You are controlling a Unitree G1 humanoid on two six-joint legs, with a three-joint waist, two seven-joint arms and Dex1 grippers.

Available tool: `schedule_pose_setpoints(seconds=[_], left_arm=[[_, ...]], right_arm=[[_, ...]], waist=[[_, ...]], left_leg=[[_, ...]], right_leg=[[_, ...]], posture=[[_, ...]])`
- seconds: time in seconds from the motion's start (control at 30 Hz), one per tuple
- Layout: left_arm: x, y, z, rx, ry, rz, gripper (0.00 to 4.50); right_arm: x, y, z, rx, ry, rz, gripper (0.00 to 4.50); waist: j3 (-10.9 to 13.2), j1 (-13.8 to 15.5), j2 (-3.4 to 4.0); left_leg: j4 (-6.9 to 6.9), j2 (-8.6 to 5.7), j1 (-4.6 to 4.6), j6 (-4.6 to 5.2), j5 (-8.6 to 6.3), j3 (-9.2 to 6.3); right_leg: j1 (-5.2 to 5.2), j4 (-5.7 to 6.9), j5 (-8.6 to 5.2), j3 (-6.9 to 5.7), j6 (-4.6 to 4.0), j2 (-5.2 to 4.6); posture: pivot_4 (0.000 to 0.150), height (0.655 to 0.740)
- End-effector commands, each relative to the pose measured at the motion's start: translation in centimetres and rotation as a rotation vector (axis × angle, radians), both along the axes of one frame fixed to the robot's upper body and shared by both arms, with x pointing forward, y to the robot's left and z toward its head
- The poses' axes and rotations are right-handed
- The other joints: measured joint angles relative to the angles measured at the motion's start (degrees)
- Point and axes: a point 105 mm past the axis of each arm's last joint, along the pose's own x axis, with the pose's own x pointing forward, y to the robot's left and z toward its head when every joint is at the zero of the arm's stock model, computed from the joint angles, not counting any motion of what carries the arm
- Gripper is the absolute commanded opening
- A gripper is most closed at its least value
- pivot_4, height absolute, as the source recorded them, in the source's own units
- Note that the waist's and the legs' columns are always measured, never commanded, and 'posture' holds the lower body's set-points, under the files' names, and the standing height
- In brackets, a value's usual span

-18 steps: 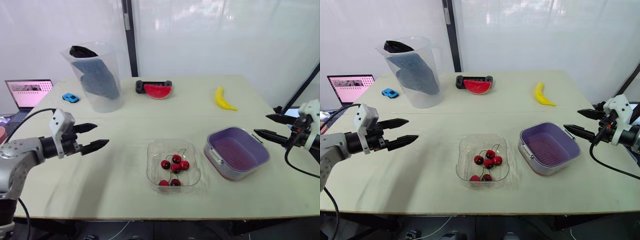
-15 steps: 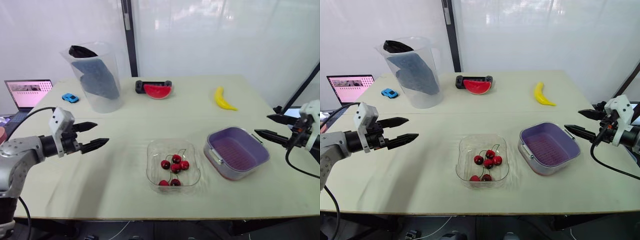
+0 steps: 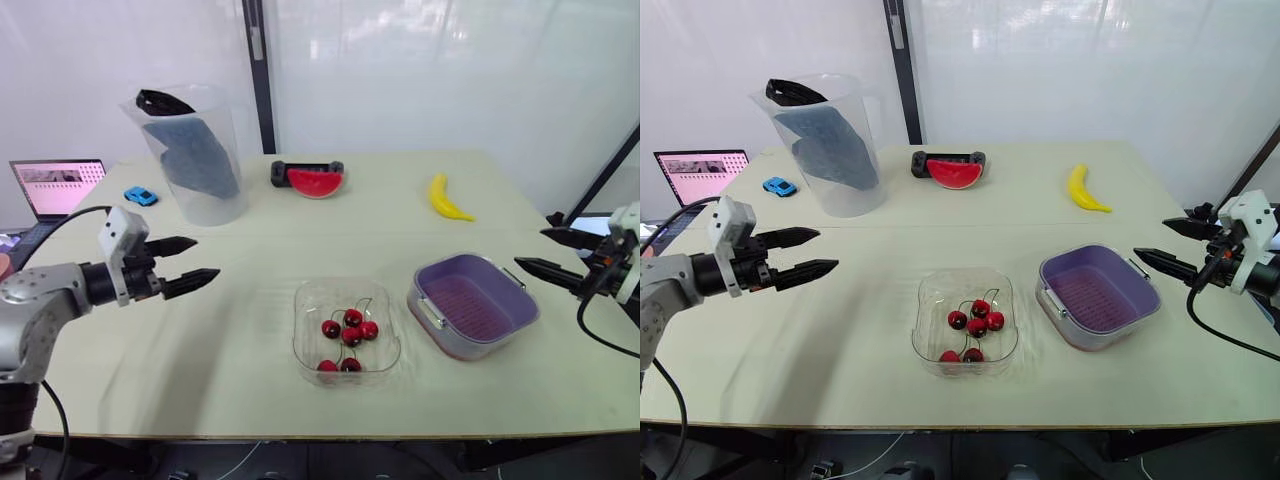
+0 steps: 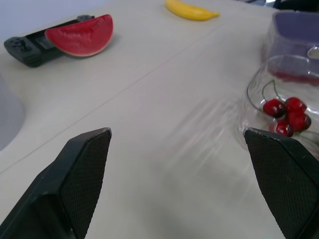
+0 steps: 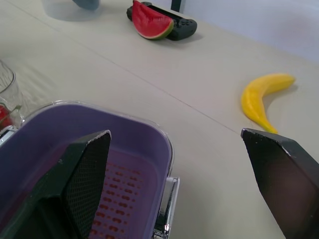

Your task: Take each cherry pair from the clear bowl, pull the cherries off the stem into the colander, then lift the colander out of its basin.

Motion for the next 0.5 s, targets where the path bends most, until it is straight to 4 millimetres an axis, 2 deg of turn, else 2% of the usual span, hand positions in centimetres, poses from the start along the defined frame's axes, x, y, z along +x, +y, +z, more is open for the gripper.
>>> schedule_pose_setpoints(seconds=[0.03,0.13,0.23,0.3,0.4,0.5], left_arm=[[-0.2,-1.1,1.6,0.0,-0.036,-0.037,4.46],[-1.4,-2.0,3.7,-0.118,-0.01,-0.146,4.46],[-2.9,-2.8,4.5,-0.09,-0.047,-0.245,4.46],[-3.5,-3.5,3.8,-0.043,-0.024,-0.278,4.46],[-5.5,-6.6,2.6,-0.023,0.042,-0.394,4.46],[-5.6,-6.9,1.9,0.004,0.047,-0.382,4.46]], right_arm=[[-0.3,1.4,2.2,0.0,-0.038,0.045,4.5],[0.0,3.2,3.2,0.035,-0.005,0.053,4.5],[-0.9,6.2,2.5,-0.093,0.071,0.13,4.5],[-1.1,7.7,2.8,-0.119,0.068,0.149,4.5],[-2.6,13.0,3.1,-0.142,0.155,0.354,4.5],[-3.3,16.8,3.3,-0.18,0.166,0.465,4.5]], waist=[[0.0,0.0,0.0],[0.0,-0.05,-0.01],[0.0,-0.11,0.0],[-0.01,-0.15,0.01],[0.0,-0.02,0.0],[-0.01,-0.02,-0.01]], left_leg=[[0.0,0.0,0.0,0.0,0.0,-0.01],[0.01,0.0,-0.01,0.0,0.0,-0.02],[-0.01,0.02,-0.03,0.0,0.0,-0.05],[-0.04,0.03,-0.03,0.0,0.0,-0.04],[0.01,0.07,-0.02,0.0,0.0,-0.03],[0.05,0.13,-0.02,-0.01,0.01,-0.07]], right_leg=[[-0.01,0.0,0.0,0.0,0.0,0.0],[-0.03,0.05,0.0,0.0,0.0,0.01],[-0.09,0.08,0.0,0.0,0.0,0.01],[-0.1,0.08,0.0,0.0,0.0,0.01],[-0.05,0.06,0.0,0.03,0.0,-0.01],[-0.05,0.08,0.0,0.04,0.0,-0.01]], posture=[[0.15,0.74],[0.15,0.74],[0.15,0.74],[0.15,0.74],[0.15,0.74],[0.15,0.74]])
